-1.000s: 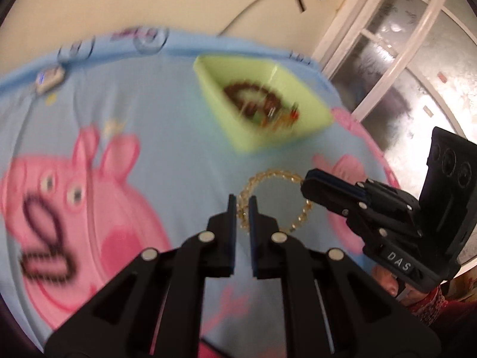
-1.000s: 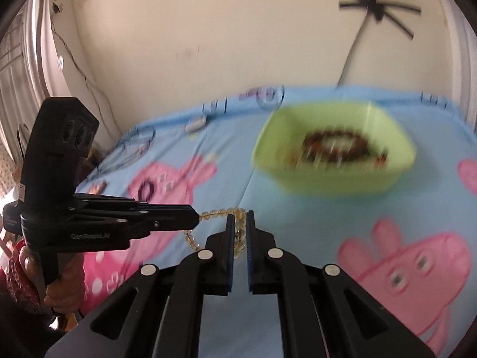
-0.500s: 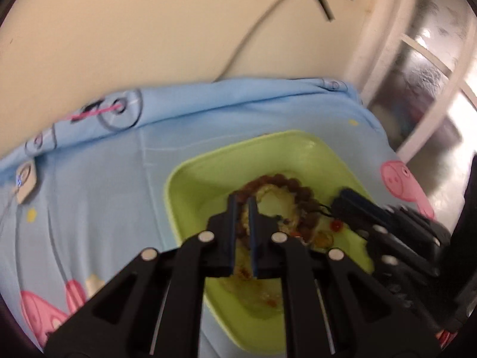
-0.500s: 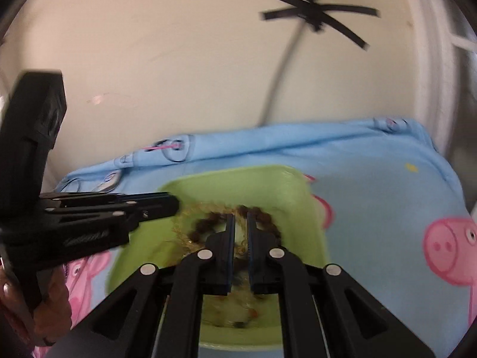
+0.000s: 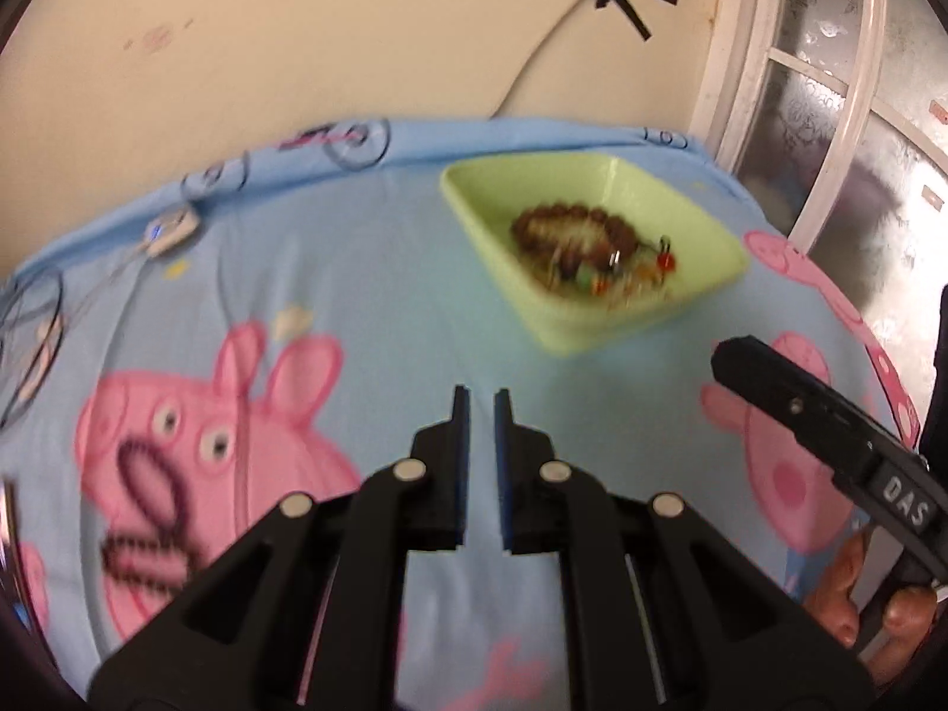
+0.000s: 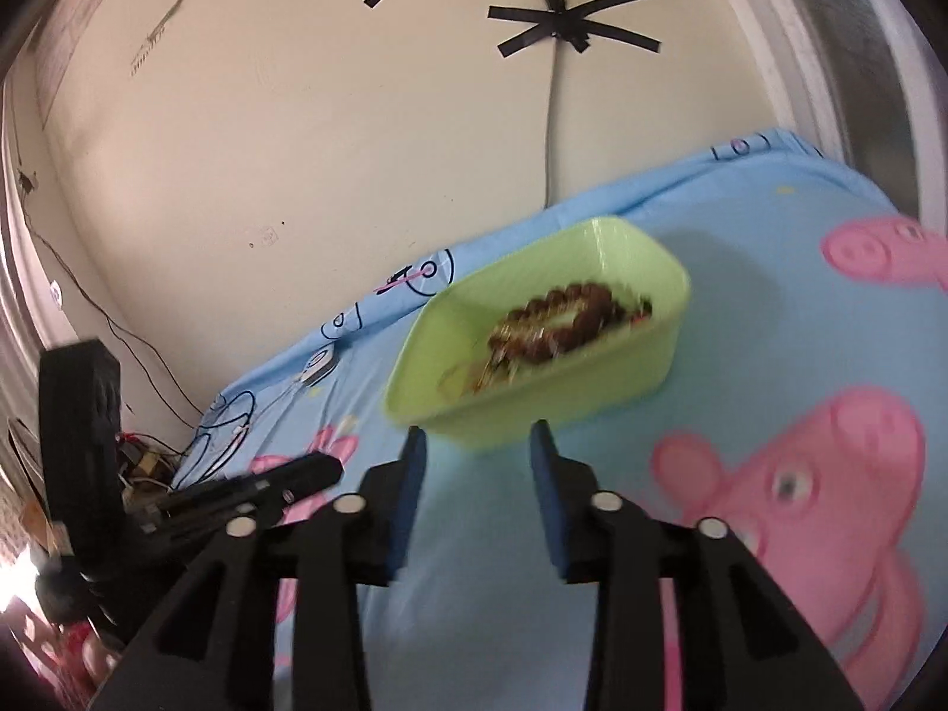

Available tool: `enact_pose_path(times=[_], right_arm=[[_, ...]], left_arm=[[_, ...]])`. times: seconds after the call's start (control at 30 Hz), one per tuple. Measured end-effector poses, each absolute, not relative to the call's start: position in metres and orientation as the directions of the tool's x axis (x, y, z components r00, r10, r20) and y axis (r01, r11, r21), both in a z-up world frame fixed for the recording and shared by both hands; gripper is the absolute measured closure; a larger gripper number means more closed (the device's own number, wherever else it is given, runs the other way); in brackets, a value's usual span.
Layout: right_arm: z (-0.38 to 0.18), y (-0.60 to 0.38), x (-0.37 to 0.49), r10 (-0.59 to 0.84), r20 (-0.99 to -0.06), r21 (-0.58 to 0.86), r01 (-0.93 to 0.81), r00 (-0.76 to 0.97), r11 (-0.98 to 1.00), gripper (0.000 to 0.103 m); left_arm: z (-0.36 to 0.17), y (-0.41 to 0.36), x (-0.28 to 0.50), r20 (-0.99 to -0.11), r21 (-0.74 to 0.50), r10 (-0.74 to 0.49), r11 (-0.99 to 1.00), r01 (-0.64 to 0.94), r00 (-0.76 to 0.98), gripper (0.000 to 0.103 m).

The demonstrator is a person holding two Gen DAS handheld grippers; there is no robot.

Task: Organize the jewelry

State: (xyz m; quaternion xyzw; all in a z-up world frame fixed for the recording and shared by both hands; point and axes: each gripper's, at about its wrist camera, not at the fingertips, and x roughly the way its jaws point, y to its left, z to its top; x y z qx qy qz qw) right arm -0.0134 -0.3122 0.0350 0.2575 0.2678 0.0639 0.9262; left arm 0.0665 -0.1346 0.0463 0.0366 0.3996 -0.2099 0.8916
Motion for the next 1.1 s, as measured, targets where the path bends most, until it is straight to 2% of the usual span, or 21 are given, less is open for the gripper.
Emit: enact_pose_path(times=[0.1, 0.3, 0.33, 0.47, 0.7, 0.83, 0.97, 1.1], right_arm=[[0.029, -0.294, -0.021, 0.256, -0.499, 0.489, 0.025, 0.828, 0.872, 0.088], [0.026, -0.279, -0.034, 0.246, -0.526, 0.478, 0.043, 0.814, 0.877, 0.088], [0.025, -0.278, -0.035, 0.245, -0.527, 0.479, 0.047, 0.814, 0.876, 0.088], [0.023, -0.282, -0.034, 0.24, -0.53, 0.487, 0.06, 0.813, 0.871, 0.088], [0.018, -0.288, -0.029, 0.276, -0.526, 0.528, 0.054, 0.804, 0.848, 0.087], [0.016, -0.288, -0.027, 0.295, -0.521, 0.539, 0.041, 0.801, 0.841, 0.078], [0.016, -0.291, -0.028, 0.296, -0.515, 0.549, 0.045, 0.805, 0.834, 0.075], [0.016, -0.29, -0.027, 0.293, -0.52, 0.546, 0.049, 0.802, 0.836, 0.073]], left_arm=[[0.033, -0.124, 0.057, -0.743, -0.058, -0.284, 0.929, 0.364, 0.606, 0.096], [0.019, -0.112, 0.045, -0.754, -0.045, -0.253, 0.941, 0.337, 0.606, 0.095], [0.017, -0.111, 0.043, -0.755, -0.041, -0.25, 0.94, 0.337, 0.606, 0.094], [0.021, -0.108, 0.039, -0.73, -0.031, -0.245, 0.944, 0.328, 0.638, 0.069], [0.022, -0.111, 0.036, -0.723, -0.011, -0.24, 0.942, 0.336, 0.648, 0.068], [0.021, -0.111, 0.037, -0.728, -0.014, -0.237, 0.943, 0.331, 0.643, 0.067], [0.021, -0.11, 0.037, -0.722, -0.012, -0.237, 0.944, 0.331, 0.65, 0.056], [0.021, -0.112, 0.036, -0.72, -0.006, -0.24, 0.94, 0.34, 0.651, 0.056]])
